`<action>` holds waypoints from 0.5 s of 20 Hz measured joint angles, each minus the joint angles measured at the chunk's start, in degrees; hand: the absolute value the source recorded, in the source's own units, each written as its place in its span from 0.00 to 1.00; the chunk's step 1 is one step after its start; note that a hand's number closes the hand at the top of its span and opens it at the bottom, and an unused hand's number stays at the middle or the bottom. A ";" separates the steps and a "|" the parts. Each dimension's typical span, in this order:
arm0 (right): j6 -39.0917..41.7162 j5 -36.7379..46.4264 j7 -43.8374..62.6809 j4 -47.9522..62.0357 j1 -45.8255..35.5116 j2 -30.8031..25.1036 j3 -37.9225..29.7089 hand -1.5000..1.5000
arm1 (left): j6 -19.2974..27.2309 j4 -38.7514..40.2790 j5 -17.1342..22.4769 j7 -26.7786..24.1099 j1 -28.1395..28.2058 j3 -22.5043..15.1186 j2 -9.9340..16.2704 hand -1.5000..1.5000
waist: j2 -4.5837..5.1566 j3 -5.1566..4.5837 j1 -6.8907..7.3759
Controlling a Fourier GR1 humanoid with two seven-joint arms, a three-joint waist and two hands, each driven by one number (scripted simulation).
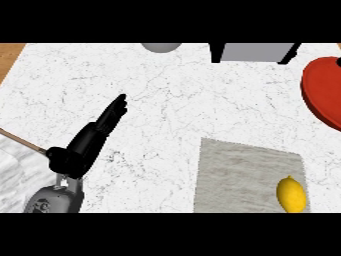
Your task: Pick the sweet potato from the placemat and place it in the bowl
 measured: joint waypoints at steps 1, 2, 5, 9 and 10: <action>0.65 -0.54 -1.07 1.23 0.02 -0.56 -0.67 1.00 | 0.00 0.32 -0.15 -0.13 -0.22 0.01 -0.07 0.50 | 0.04 0.01 0.04; 1.32 -1.81 -2.60 2.27 0.74 -0.93 -1.77 1.00 | -0.35 0.71 0.09 -0.41 -0.47 0.28 0.09 0.50 | 0.12 0.01 0.05; 6.19 -6.49 -5.95 4.73 1.11 -1.67 -5.72 1.00 | -0.15 1.15 -0.07 -0.58 -0.92 0.60 0.01 0.50 | 0.18 0.08 0.00; 9.82 -13.09 -12.03 6.50 2.52 -2.40 -11.60 0.00 | -0.04 1.16 -0.50 -0.76 -0.72 0.42 -0.13 0.50 | 0.23 0.13 0.15; 10.43 -14.35 -14.45 6.65 3.06 -2.81 -12.72 0.00 | -0.33 1.10 -0.46 -1.31 -0.13 0.31 -0.05 0.50 | 0.25 0.14 0.23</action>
